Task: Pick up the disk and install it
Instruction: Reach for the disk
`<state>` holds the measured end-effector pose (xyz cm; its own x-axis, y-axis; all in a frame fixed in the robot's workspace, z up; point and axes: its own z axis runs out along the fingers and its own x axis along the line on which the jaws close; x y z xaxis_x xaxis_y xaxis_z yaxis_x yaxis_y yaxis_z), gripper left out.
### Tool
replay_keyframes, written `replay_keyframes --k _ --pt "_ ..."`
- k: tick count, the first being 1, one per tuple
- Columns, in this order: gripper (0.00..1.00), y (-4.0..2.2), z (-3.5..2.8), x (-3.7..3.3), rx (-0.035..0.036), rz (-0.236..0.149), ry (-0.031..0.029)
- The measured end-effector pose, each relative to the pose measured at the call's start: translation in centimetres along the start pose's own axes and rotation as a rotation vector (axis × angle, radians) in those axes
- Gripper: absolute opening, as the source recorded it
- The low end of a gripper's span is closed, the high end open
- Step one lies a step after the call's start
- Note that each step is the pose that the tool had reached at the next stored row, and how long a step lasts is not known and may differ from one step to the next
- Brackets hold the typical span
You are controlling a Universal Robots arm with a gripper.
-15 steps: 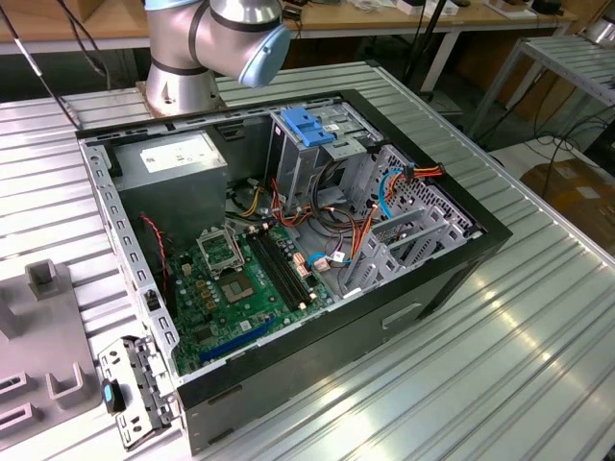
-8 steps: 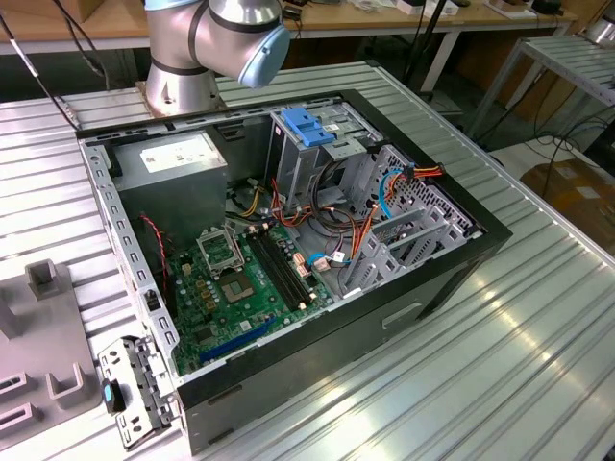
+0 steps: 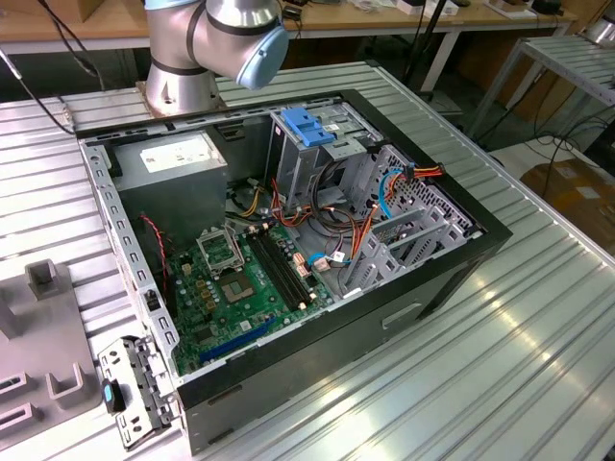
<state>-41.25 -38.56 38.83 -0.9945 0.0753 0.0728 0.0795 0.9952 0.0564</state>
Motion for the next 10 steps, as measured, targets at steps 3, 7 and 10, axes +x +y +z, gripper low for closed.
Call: replay_keyframes --k 3,7,10 --pt "0.11 0.02 0.34 1.77 -0.0001 0.0 0.0001" --pt "0.11 0.02 0.66 3.56 -0.0001 0.0 0.0" --pt "0.11 0.01 0.66 3.6 0.0001 0.0 0.0001"
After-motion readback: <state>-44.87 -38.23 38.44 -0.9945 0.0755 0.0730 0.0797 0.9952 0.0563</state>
